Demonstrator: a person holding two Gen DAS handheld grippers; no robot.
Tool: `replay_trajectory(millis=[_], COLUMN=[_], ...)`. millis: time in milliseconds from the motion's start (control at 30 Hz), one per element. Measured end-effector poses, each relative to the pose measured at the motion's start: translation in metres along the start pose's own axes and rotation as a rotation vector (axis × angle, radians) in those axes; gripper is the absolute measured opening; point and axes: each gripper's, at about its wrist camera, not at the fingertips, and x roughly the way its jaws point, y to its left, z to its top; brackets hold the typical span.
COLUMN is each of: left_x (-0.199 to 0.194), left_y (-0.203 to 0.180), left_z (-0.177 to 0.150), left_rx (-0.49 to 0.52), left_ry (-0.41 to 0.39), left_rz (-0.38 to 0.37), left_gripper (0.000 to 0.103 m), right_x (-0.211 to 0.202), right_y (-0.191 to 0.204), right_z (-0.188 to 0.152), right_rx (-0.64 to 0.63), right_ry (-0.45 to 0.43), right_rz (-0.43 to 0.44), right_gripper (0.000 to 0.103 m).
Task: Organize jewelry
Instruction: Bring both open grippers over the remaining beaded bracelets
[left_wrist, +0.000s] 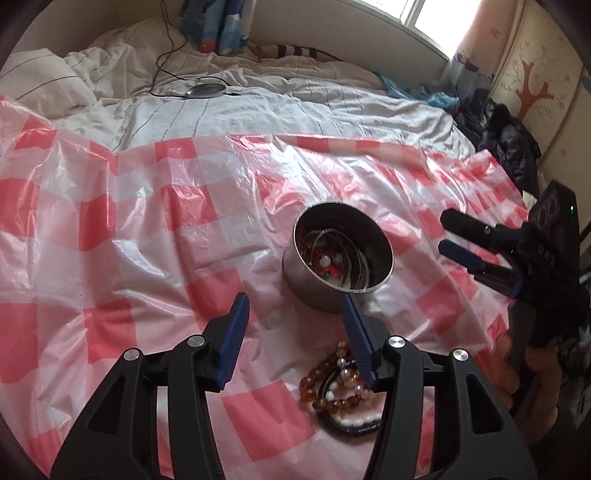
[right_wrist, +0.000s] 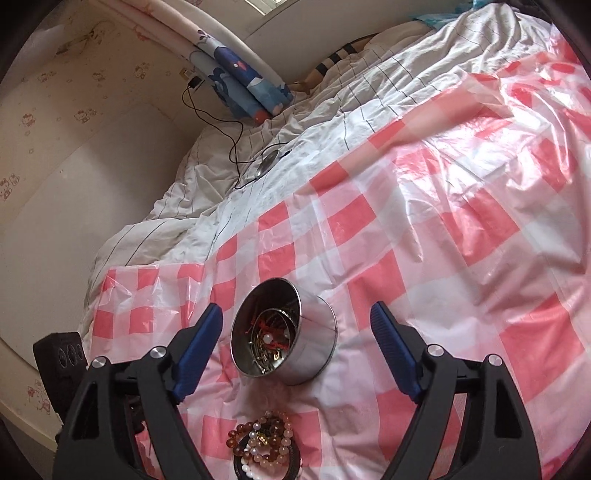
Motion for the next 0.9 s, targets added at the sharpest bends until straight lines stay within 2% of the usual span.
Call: replay_trajectory(millis=[200, 300, 367, 433, 533, 667, 767, 900], left_x=[0.013, 0.013, 0.008, 0.003, -0.002, -0.005, -0.006, -0.003], left_y=[-0.018, -0.027, -0.023, -0.014, -0.001, 0.003, 0.002, 0.0], left_z=[-0.025, -0.03, -0.029, -0.029, -0.03, -0.033, -0.036, -0.041], left_rx=[0.057, 0.068, 0.049, 0.007, -0.047, -0.093, -0.116, -0.126], left_ry=[0.109, 0.108, 0.097, 0.096, 0.104, 0.12, 0.131, 0.15], left_rz=[-0.084, -0.091, -0.079, -0.074, -0.084, -0.133, -0.168, -0.162], left_gripper=[0.05, 0.05, 0.05, 0.051, 0.051, 0.052, 0.056, 0.059], right_x=[-0.017, -0.022, -0.022, -0.013, 0.008, 0.029, 0.036, 0.047], right_y=[-0.02, -0.019, -0.008, 0.003, 0.013, 0.016, 0.015, 0.014], right_z=[-0.028, -0.037, -0.045, -0.058, -0.074, -0.079, -0.075, -0.07], right_rx=[0.091, 0.089, 0.028, -0.023, -0.042, 0.006, 0.025, 0.049], right_ry=[0.048, 0.058, 0.086, 0.155, 0.272, 0.351, 0.358, 0.371], right_rz=[0.006, 0.022, 0.012, 0.022, 0.065, 0.159, 0.169, 0.193], right_gripper=[0.084, 0.084, 0.084, 0.084, 0.084, 0.084, 0.084, 0.084])
